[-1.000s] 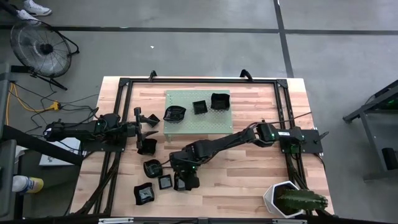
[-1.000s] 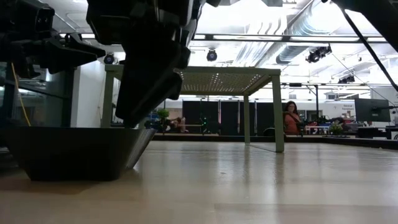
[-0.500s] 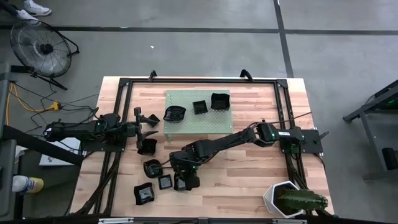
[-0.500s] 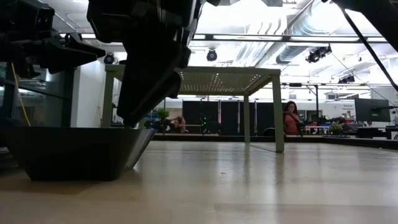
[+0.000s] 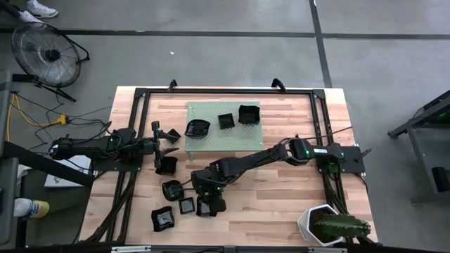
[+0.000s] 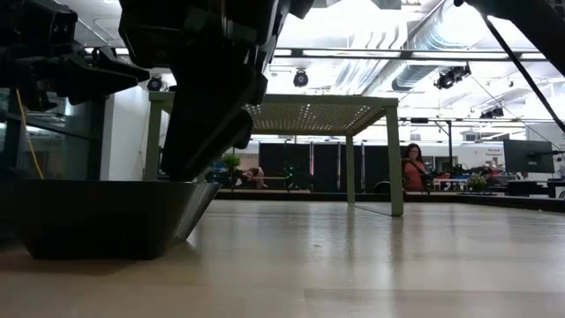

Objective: Pick & Place Mini shaped plates
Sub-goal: Stack the distorted square plate on top of the other distorted square plates on the shelf

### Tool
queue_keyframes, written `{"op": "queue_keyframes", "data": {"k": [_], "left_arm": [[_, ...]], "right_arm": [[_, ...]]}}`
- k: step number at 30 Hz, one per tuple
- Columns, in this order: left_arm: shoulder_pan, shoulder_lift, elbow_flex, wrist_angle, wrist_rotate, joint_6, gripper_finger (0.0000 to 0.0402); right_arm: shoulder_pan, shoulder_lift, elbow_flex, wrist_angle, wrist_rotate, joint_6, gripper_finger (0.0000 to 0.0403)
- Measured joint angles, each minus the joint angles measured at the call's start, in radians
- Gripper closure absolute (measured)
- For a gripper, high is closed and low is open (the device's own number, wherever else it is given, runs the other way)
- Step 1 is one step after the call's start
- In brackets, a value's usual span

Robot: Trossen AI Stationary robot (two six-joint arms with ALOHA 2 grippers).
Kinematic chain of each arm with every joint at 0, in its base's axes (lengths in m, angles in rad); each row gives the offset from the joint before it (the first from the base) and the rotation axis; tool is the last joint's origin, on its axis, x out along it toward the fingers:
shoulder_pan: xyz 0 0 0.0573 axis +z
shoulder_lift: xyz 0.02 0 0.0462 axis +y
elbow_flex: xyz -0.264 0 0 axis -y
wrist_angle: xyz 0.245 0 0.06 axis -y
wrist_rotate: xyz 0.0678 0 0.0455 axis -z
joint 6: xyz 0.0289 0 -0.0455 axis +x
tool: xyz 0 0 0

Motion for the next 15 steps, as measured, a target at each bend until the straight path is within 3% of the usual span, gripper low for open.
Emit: {"op": "queue_keyframes", "data": {"k": [10,15], "left_arm": [[0.000,0.000,0.000,0.000,0.000,0.000,0.0208],[0.000,0.000,0.000,0.000,0.000,0.000,0.0208]], "right_arm": [[-0.009,0.001,-0.041,0.055,-0.061,0.005,0.0280],[-0.011,0.001,-0.041,0.055,-0.066,0.011,0.0299]]}}
